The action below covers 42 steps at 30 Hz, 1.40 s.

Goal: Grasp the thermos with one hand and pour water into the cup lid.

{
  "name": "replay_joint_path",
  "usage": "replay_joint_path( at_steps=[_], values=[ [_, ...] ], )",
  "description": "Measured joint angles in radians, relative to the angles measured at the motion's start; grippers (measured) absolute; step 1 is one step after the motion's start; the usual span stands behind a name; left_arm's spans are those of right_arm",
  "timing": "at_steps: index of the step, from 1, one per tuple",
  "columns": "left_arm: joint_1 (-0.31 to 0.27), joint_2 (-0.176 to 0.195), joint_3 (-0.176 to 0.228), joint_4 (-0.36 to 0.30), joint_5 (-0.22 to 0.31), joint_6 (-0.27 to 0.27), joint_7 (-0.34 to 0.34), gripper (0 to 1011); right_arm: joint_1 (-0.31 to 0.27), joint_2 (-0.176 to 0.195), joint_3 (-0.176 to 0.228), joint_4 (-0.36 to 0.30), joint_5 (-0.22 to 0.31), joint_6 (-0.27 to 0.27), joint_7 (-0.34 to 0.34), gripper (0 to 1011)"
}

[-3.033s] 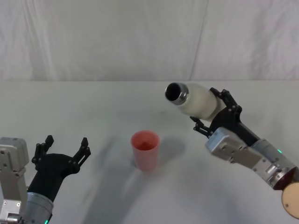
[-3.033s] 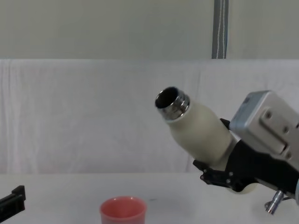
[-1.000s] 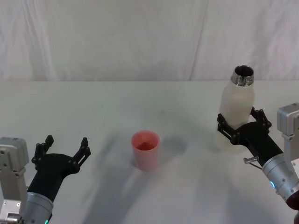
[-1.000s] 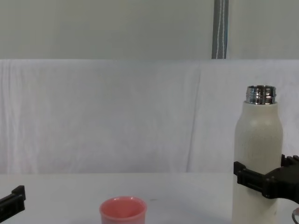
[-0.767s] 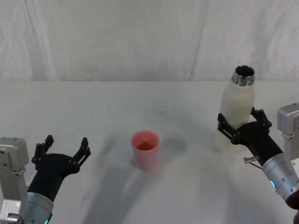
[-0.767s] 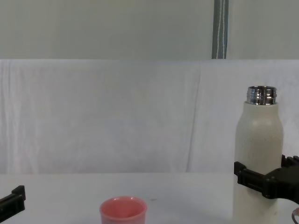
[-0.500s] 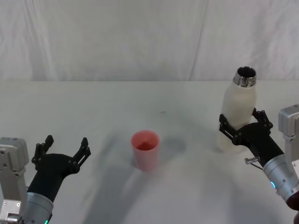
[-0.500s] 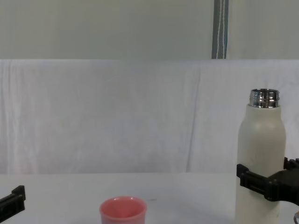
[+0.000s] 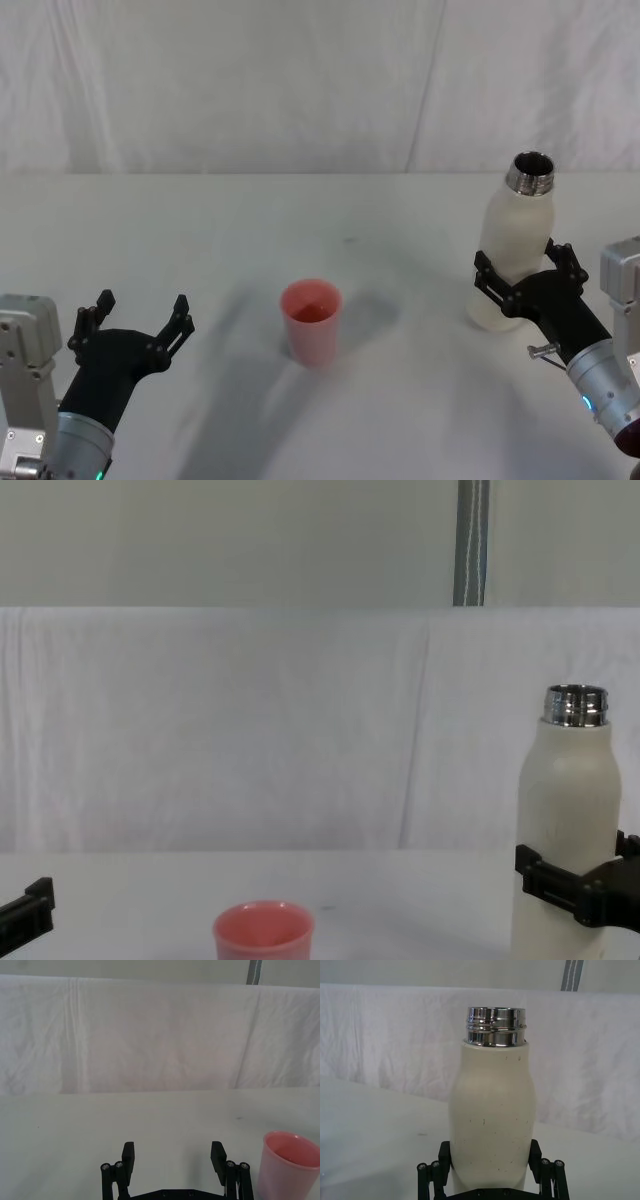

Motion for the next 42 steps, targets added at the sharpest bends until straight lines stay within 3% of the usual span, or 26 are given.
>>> replay_joint_path(
  at_steps=[42],
  values=[
    [0.000, 0.000, 0.000, 0.000, 0.000, 0.000, 0.000, 1001, 0.012, -0.010, 0.003, 0.038, -0.001, -0.012, 0.004, 952]
  ],
)
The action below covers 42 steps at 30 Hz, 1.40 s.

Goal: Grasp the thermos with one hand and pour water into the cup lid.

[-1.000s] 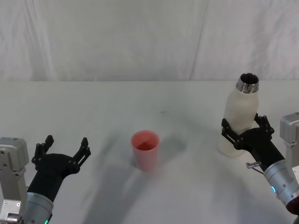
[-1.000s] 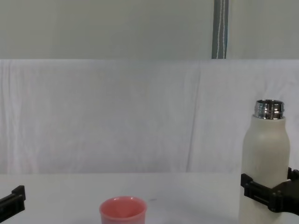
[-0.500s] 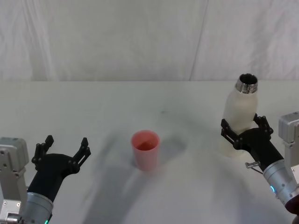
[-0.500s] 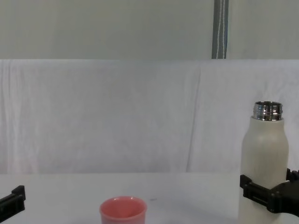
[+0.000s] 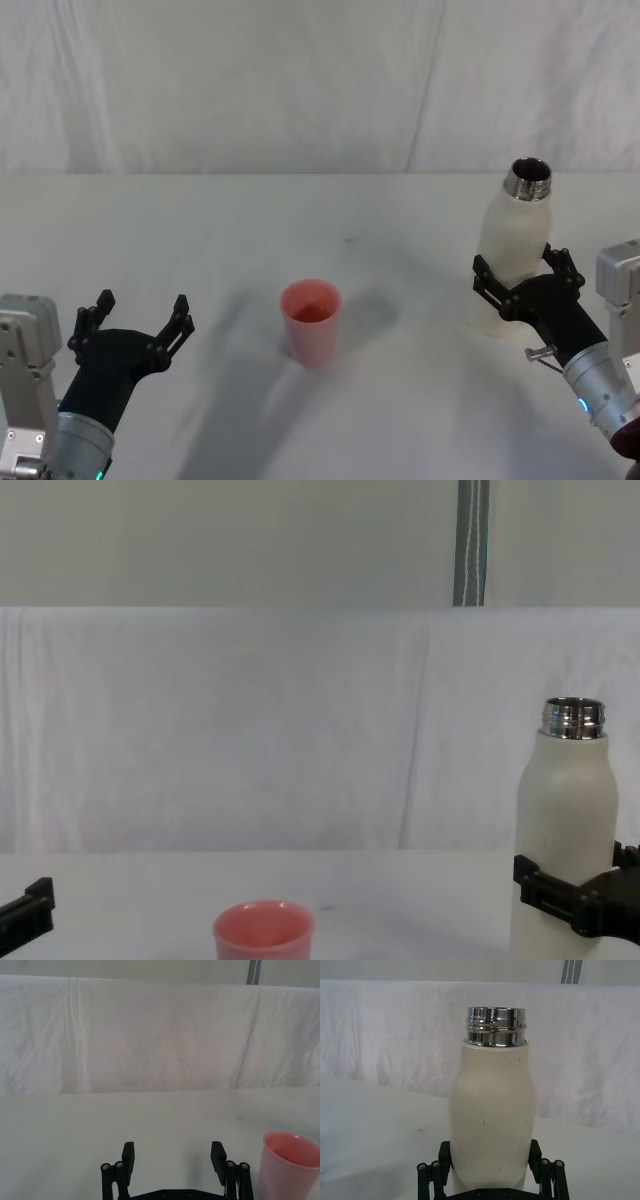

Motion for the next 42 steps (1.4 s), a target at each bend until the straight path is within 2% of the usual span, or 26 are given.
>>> replay_joint_path(
  at_steps=[4, 8, 25, 31, 42],
  values=[
    [0.000, 0.000, 0.000, 0.000, 0.000, 0.000, 0.000, 1001, 0.000, 0.000, 0.000, 0.000, 0.000, 0.000, 0.000, 951],
    [0.000, 0.000, 0.000, 0.000, 0.000, 0.000, 0.000, 1001, -0.001, 0.000, 0.000, 0.000, 0.000, -0.001, -0.001, 1001],
    [0.000, 0.000, 0.000, 0.000, 0.000, 0.000, 0.000, 1001, -0.004, 0.000, 0.000, -0.007, 0.000, -0.002, 0.000, 1001],
    [0.000, 0.000, 0.000, 0.000, 0.000, 0.000, 0.000, 1001, -0.020, -0.004, 0.003, -0.033, 0.017, -0.001, 0.005, 1001],
    [0.000, 0.000, 0.000, 0.000, 0.000, 0.000, 0.000, 1001, -0.030, -0.007, 0.009, -0.041, 0.037, 0.000, 0.010, 1001]
  ],
)
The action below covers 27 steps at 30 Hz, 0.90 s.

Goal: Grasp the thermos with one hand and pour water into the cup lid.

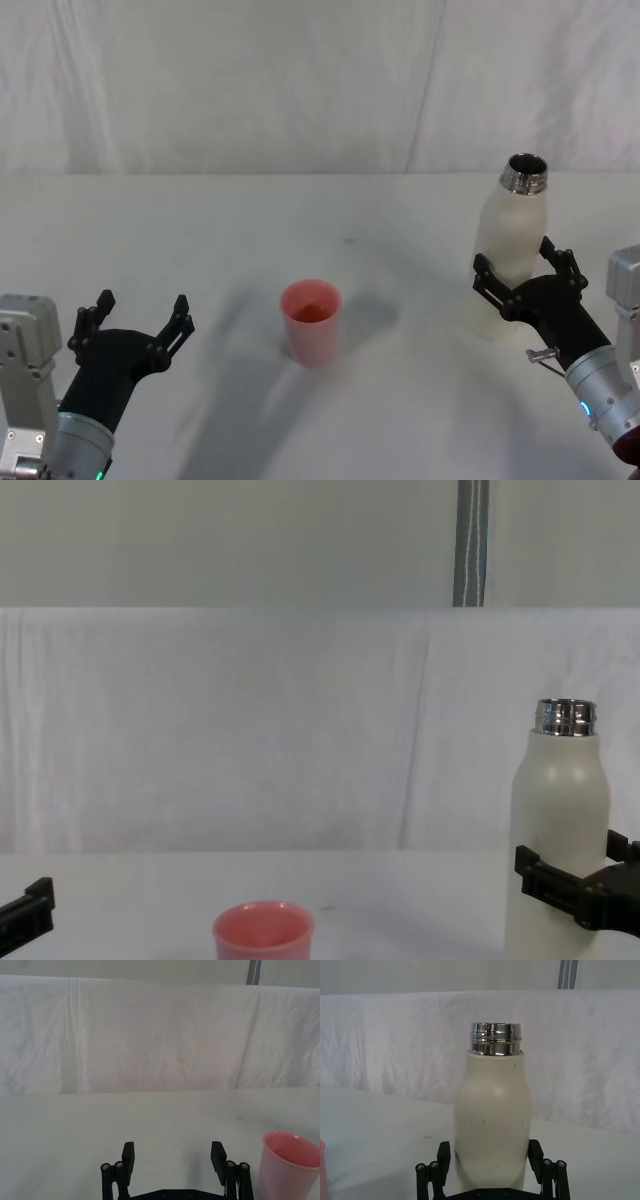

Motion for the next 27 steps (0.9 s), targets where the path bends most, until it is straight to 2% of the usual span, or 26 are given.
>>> replay_joint_path(
  at_steps=[27],
  values=[
    [0.000, 0.000, 0.000, 0.000, 0.000, 0.000, 0.000, 1001, -0.042, 0.009, 0.017, -0.044, 0.023, 0.014, -0.005, 1001]
  ],
)
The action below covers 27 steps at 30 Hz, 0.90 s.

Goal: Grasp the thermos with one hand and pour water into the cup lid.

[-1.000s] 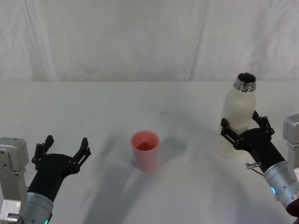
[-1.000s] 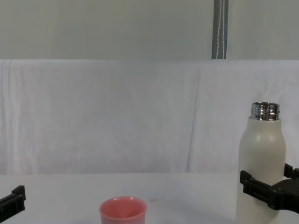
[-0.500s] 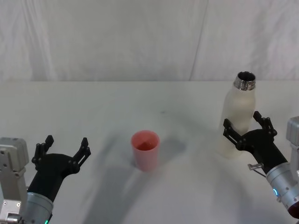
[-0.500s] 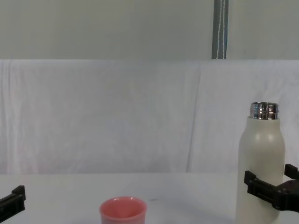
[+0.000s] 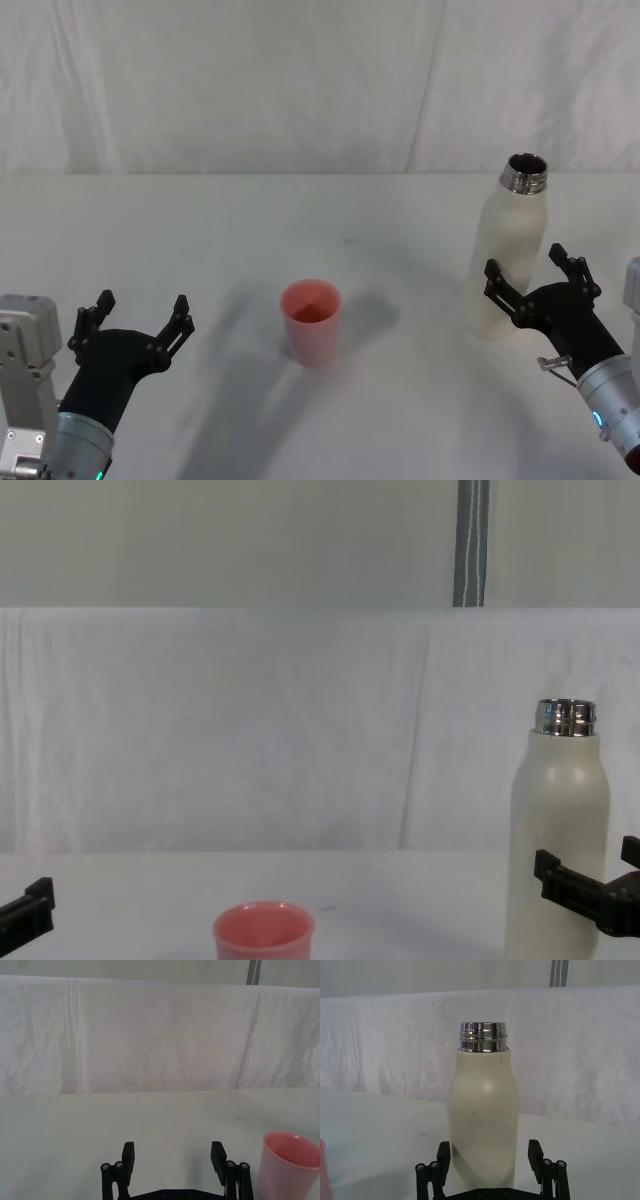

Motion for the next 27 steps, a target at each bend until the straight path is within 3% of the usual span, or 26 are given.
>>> replay_joint_path(
  at_steps=[12, 27],
  values=[
    [0.000, 0.000, 0.000, 0.000, 0.000, 0.000, 0.000, 1001, -0.047, 0.006, 0.006, -0.052, 0.024, 0.021, 0.002, 1001],
    [0.000, 0.000, 0.000, 0.000, 0.000, 0.000, 0.000, 1001, -0.147, 0.021, 0.016, -0.147, 0.048, 0.039, -0.003, 1001]
  ],
)
